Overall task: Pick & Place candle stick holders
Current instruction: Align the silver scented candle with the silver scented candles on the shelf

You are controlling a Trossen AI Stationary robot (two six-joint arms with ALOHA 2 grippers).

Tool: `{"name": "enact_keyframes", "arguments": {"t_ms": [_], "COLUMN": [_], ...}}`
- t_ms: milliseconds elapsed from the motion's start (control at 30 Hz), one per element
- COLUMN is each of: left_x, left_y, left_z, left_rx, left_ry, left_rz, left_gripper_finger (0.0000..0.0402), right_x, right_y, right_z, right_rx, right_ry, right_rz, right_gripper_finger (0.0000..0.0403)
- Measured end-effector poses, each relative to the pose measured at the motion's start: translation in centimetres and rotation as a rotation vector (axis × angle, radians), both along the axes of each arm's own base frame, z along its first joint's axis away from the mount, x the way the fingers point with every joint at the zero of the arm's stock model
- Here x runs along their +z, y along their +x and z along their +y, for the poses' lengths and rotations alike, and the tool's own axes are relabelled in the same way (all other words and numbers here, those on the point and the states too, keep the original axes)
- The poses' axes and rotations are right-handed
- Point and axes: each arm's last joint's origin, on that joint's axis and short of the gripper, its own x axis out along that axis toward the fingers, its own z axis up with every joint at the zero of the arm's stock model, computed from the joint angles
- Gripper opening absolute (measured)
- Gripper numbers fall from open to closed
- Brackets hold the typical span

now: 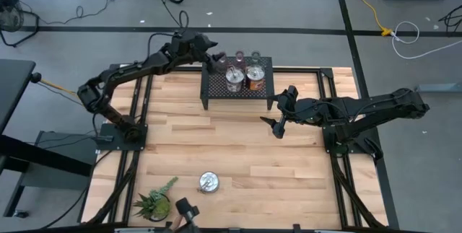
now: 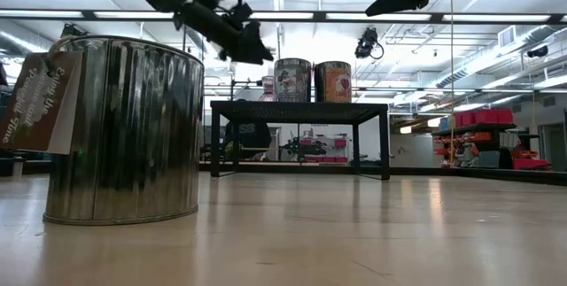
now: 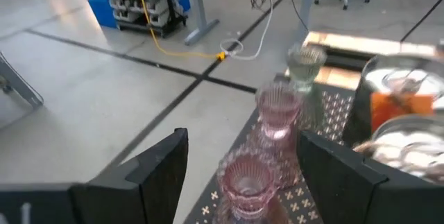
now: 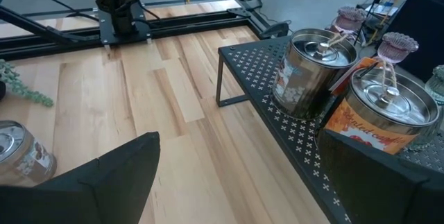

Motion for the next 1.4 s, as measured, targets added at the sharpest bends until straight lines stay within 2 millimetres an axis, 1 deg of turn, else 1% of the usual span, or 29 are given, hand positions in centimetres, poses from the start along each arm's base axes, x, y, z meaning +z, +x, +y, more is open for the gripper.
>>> {"name": "enact_keyframes", "arguments": {"t_ms": [167, 333, 433, 567, 733, 800, 867, 933, 1033, 1133, 1233, 1400], "left_x": [2.7, 4.5, 5.3, 6.0, 6.8, 7.1, 7.2, 6.8, 5.2, 2.9, 0.5, -3.1], "left_y": [-1.7, -4.4, -6.2, -8.3, -9.8, -10.2, -10.6, -10.9, -11.0, -10.9, -11.0, -11.1], "left_z": [-1.5, -4.2, -6.5, -10.2, -14.5, -16.0, -17.2, -18.4, -20.2, -22.3, -24.2, -27.5], "left_rx": [-0.012, -0.102, -0.189, -0.38, -0.617, -0.666, -0.676, -0.693, -0.706, -0.737, -0.756, -0.808], "left_ry": [0.021, -0.06, -0.14, -0.227, -0.3, -0.308, -0.32, -0.336, -0.376, -0.389, -0.359, -0.303], "left_rz": [-0.037, 0.009, 0.055, 0.12, 0.129, 0.131, 0.147, 0.16, 0.188, 0.2, 0.191, 0.118], "left_gripper_finger": [0.027, 0.027, 0.027, 0.027, 0.027, 0.027, 0.027, 0.027, 0.0271, 0.0271, 0.0271, 0.027], "right_x": [0.0, 0.0, 0.0, 0.0, 0.0, 0.0, 0.0, 0.0, 0.0, 0.0, 0.0, 0.0], "right_y": [0.0, 0.0, 0.0, 0.0, 0.0, 0.0, 0.0, 0.0, 0.0, 0.0, 0.0, 0.0], "right_z": [0.0, 0.0, 0.0, 0.0, 0.0, 0.0, 0.0, 0.0, 0.1, 0.1, 0.1, 0.1], "right_rx": [0.0, 0.0, 0.0, 0.0, 0.0, 0.0, 0.0, -0.001, 0.007, 0.015, 0.022, 0.021], "right_ry": [0.0, -0.001, -0.001, 0.0, -0.001, 0.0, 0.0, 0.014, 0.052, 0.062, 0.066, 0.069], "right_rz": [0.001, 0.001, 0.001, 0.0, 0.001, 0.0, 0.0, -0.004, -0.013, -0.013, -0.012, -0.013], "right_gripper_finger": [0.0389, 0.0389, 0.0389, 0.0389, 0.0389, 0.0389, 0.0389, 0.0389, 0.0389, 0.0389, 0.0389, 0.0389]}}
